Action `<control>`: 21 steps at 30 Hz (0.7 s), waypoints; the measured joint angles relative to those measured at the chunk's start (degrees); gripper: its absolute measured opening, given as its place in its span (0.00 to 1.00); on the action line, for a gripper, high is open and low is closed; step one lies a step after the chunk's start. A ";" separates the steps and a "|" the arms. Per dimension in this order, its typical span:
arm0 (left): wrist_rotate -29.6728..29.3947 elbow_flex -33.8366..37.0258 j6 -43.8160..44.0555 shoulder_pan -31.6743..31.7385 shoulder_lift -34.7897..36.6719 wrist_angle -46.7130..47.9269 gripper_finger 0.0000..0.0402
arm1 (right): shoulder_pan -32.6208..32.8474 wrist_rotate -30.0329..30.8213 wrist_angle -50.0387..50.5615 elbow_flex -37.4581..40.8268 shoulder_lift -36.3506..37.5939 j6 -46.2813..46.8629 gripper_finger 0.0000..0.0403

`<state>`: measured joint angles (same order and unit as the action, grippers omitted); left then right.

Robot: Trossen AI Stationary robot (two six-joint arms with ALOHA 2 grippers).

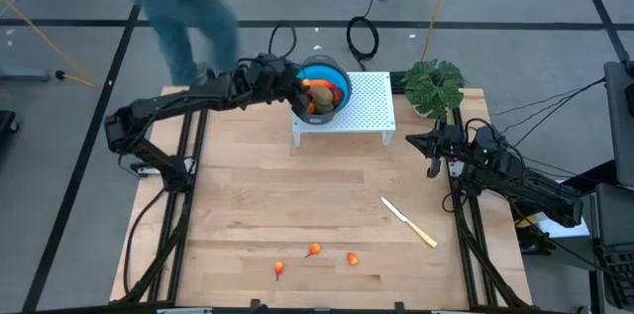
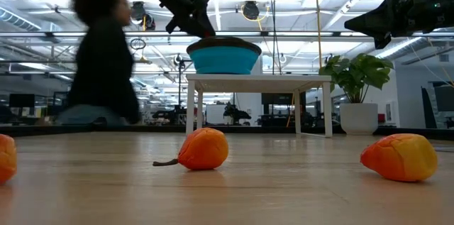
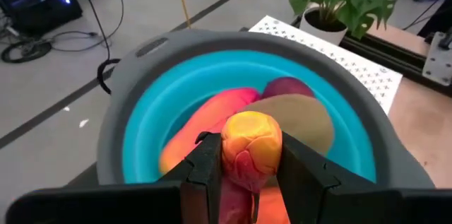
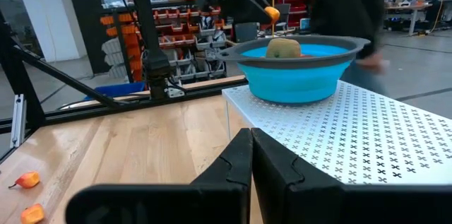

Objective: Pick & Place Fruit
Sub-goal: Put the peach into the blue strainer bowl on the shelf

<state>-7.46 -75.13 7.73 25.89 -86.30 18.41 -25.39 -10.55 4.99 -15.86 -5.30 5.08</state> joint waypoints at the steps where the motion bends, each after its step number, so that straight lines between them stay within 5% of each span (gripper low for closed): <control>1: 0.50 0.00 0.06 0.48 0.00 -0.04 0.26 | 0.00 0.00 0.00 0.00 0.00 0.00 0.00; 21: 1.44 -0.02 3.24 2.85 -0.81 1.90 0.26 | -0.02 0.02 0.00 0.00 -0.02 -0.42 0.00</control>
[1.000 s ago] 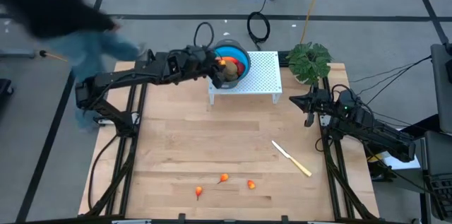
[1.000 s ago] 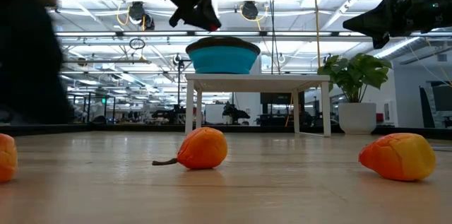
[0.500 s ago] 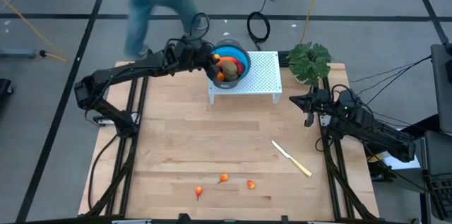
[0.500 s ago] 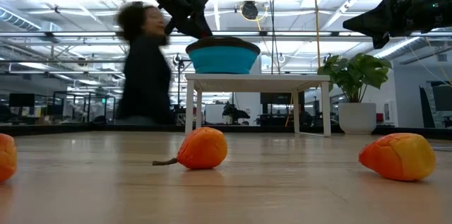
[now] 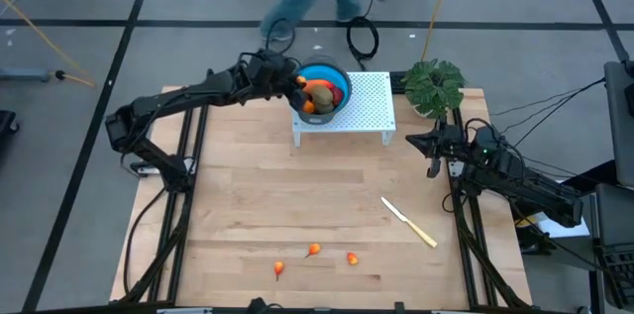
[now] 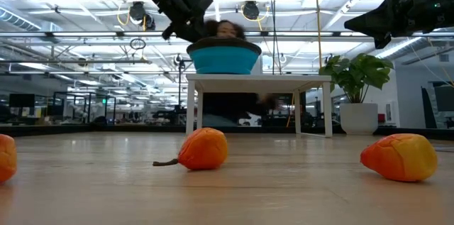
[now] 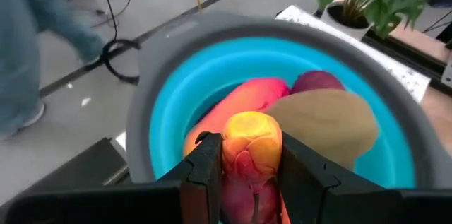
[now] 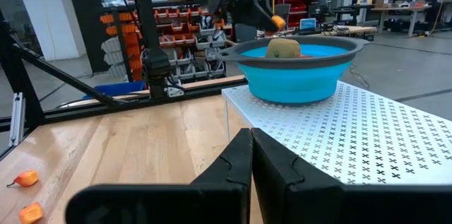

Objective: Pick & Place Fruit
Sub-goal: Put the peach into the blue strainer bowl on the shelf

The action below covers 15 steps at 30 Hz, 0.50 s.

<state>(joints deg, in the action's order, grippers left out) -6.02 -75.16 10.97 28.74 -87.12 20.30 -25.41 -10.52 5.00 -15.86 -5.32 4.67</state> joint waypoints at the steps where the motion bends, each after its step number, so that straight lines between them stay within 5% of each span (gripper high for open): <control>1: 0.02 0.00 0.47 -0.01 -0.29 0.44 0.26 | 0.00 0.00 0.01 0.00 0.00 0.00 0.00; 15: 0.17 0.00 0.94 0.05 -1.90 -0.23 0.26 | 0.02 0.14 -0.02 0.00 0.00 0.24 0.00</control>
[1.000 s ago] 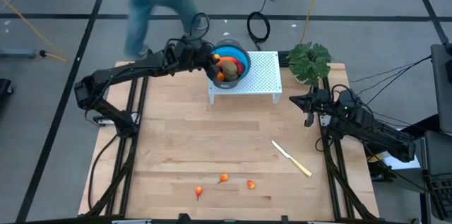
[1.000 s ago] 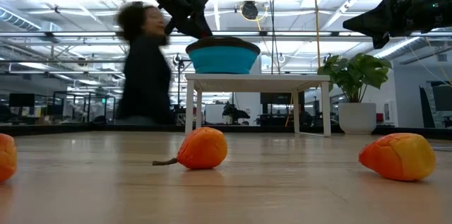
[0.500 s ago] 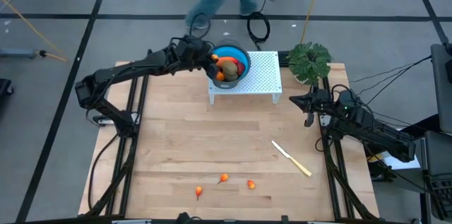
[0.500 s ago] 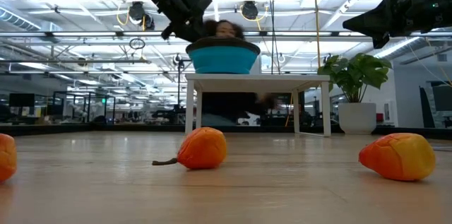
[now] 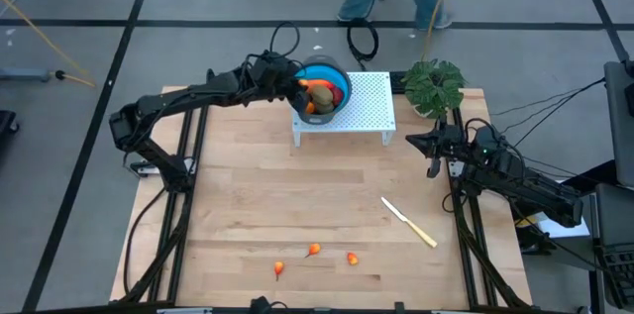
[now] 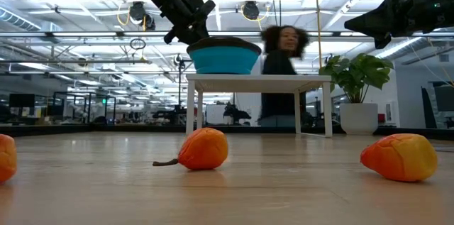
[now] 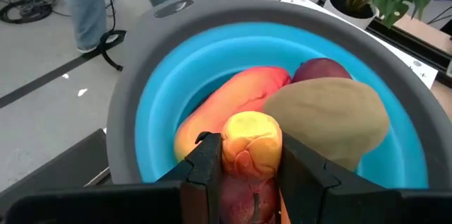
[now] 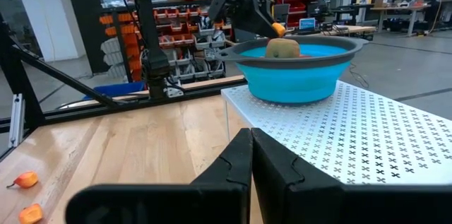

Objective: Pick & Place Fruit
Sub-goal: Put the peach into the blue strainer bowl on the shelf

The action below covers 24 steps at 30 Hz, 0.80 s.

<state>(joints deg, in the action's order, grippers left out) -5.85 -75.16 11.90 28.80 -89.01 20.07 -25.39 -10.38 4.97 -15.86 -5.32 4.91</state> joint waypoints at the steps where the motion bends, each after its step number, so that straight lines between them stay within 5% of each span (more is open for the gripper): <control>1: 0.00 0.00 0.00 0.00 0.00 0.02 0.26 | 0.00 0.01 0.00 0.00 0.00 0.00 0.00; 24: 0.29 0.09 2.20 -1.46 -2.15 -0.89 0.26 | -0.01 -0.06 0.00 0.00 0.02 -0.65 0.00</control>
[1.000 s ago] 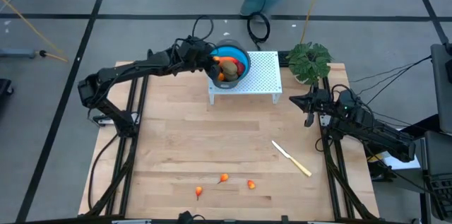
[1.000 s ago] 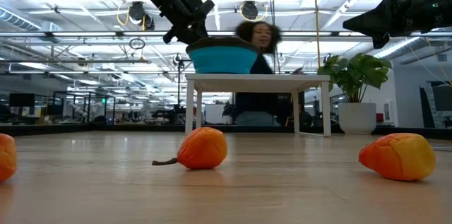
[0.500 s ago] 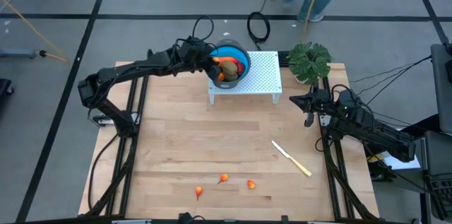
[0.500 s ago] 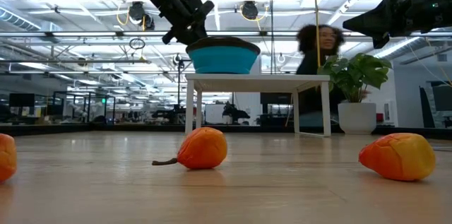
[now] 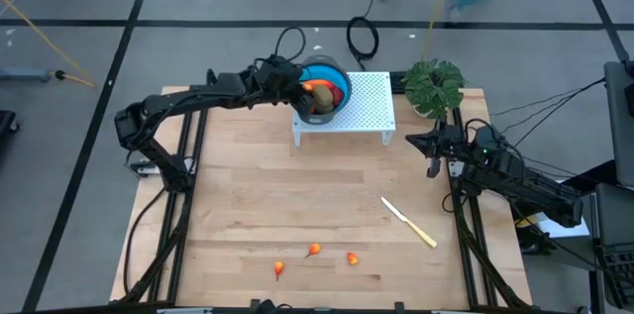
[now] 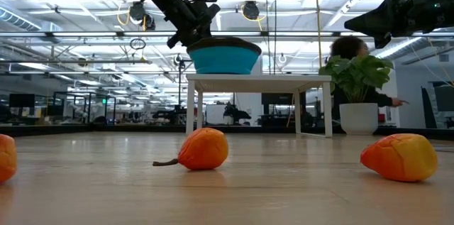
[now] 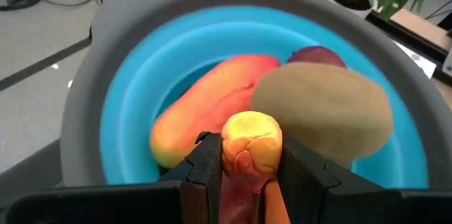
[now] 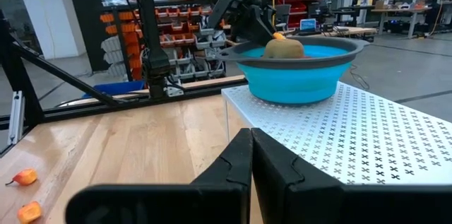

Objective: Pick & Place Fruit
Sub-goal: Put the peach into the blue strainer bowl on the shelf

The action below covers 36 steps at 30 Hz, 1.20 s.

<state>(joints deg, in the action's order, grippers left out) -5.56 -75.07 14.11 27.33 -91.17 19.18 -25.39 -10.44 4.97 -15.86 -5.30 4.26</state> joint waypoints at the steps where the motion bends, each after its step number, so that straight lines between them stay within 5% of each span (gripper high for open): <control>1: -0.01 -0.02 0.00 -0.03 0.00 0.00 0.26 | 0.00 -0.07 0.00 0.00 0.00 -0.01 0.00; 8: -0.02 -0.02 0.02 -0.02 0.01 0.27 0.28 | 0.01 -0.05 0.00 0.00 0.00 -0.01 0.00; 19: 0.06 -0.02 -0.72 0.18 0.41 0.42 0.48 | 0.01 -0.07 0.00 0.00 0.00 -0.01 0.00; 28: 0.04 -0.04 -0.87 -0.20 6.77 0.50 0.54 | 0.00 -0.07 -0.02 0.00 0.00 -0.01 0.00; 36: 1.17 -0.11 1.53 -6.72 13.85 4.97 0.54 | 0.00 -0.09 -0.02 0.00 0.00 -0.01 0.00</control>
<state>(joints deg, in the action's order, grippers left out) -4.39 -75.18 15.64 20.61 -77.32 24.15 -25.39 -10.52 4.95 -15.86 -5.30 4.25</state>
